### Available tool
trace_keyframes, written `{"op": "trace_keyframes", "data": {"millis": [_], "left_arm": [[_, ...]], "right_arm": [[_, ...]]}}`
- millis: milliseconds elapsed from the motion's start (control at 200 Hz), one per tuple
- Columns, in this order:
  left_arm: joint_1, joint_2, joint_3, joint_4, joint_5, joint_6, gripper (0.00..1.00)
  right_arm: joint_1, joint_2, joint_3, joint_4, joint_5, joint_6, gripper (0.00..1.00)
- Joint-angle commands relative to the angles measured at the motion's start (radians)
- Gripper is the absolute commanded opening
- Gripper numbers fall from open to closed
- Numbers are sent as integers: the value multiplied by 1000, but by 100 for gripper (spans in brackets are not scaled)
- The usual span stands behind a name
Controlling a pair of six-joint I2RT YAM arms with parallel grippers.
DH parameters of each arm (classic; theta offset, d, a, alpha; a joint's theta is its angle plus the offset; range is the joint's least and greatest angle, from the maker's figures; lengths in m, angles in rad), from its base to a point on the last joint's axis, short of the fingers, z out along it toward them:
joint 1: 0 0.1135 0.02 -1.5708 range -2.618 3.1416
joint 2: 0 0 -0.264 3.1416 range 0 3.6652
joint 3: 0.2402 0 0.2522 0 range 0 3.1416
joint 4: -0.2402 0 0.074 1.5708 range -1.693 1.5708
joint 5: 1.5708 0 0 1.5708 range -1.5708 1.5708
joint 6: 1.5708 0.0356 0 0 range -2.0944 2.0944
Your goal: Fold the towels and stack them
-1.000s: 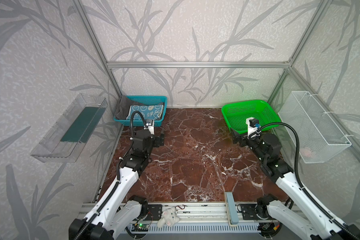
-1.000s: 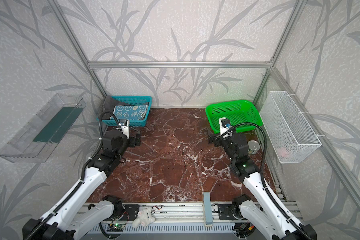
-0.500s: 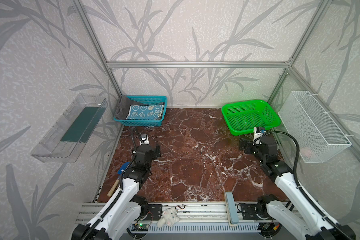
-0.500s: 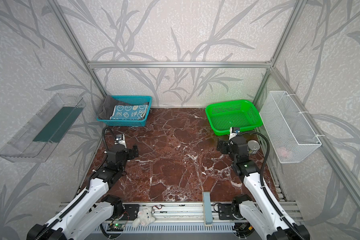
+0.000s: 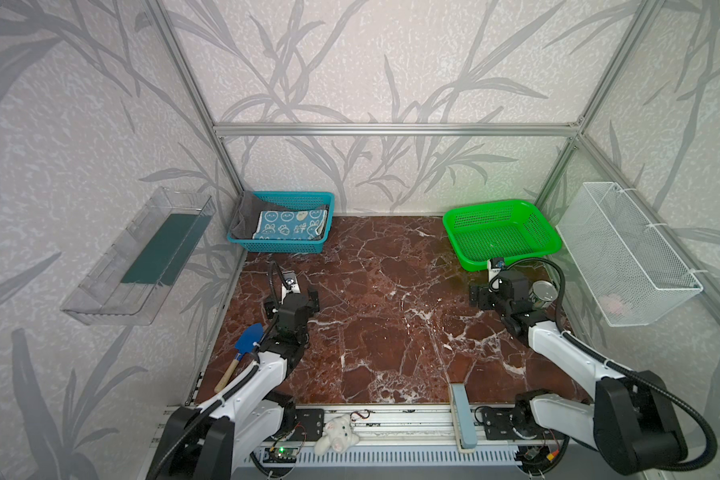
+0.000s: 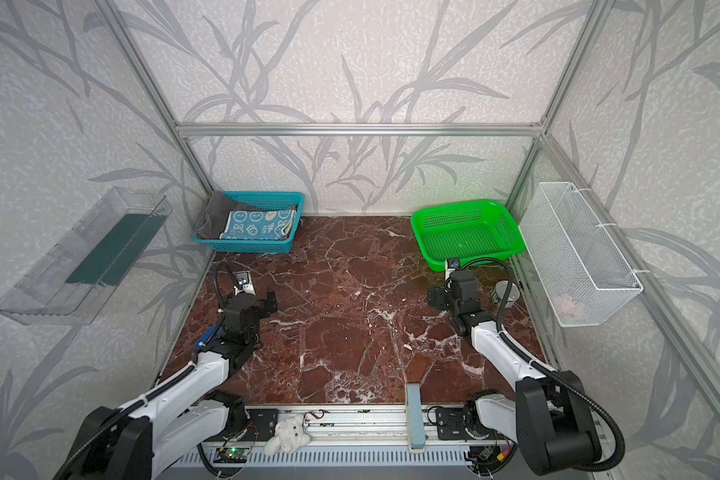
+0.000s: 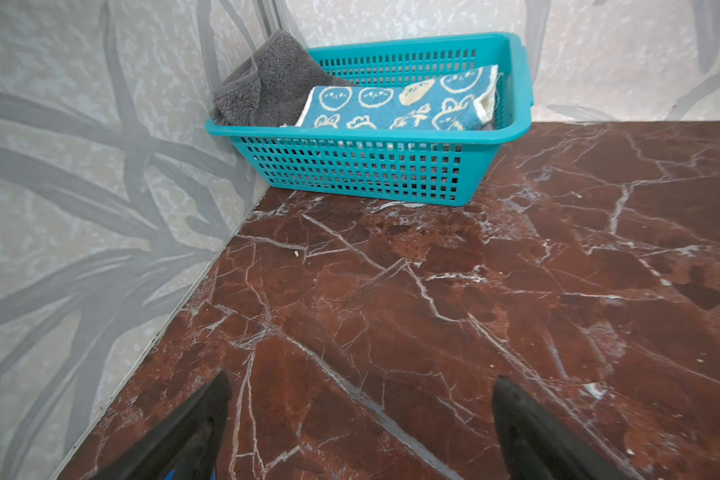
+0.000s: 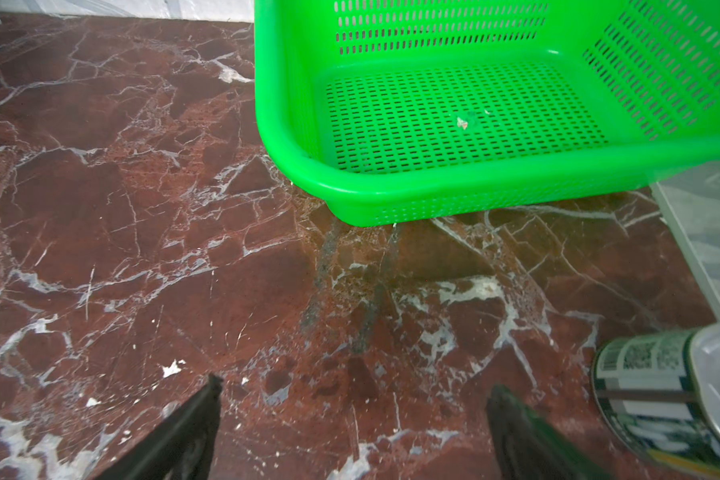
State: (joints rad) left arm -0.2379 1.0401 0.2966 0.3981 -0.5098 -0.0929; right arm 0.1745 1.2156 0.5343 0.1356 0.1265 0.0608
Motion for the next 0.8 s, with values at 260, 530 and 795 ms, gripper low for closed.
{"op": "trace_keyframes", "data": {"millis": [260,530,795], "left_arm": [[26,347,-9,571,-106,116,99],[75,501,-12,777,-87,137,99],[152,524,-26,768,84,71,99]], "right_arm": [[-6,158,-57,410,36,-123,99],[-13,248,-50,508,65,-146,99],[-26,295,-102,641,-8,-160,99]]}}
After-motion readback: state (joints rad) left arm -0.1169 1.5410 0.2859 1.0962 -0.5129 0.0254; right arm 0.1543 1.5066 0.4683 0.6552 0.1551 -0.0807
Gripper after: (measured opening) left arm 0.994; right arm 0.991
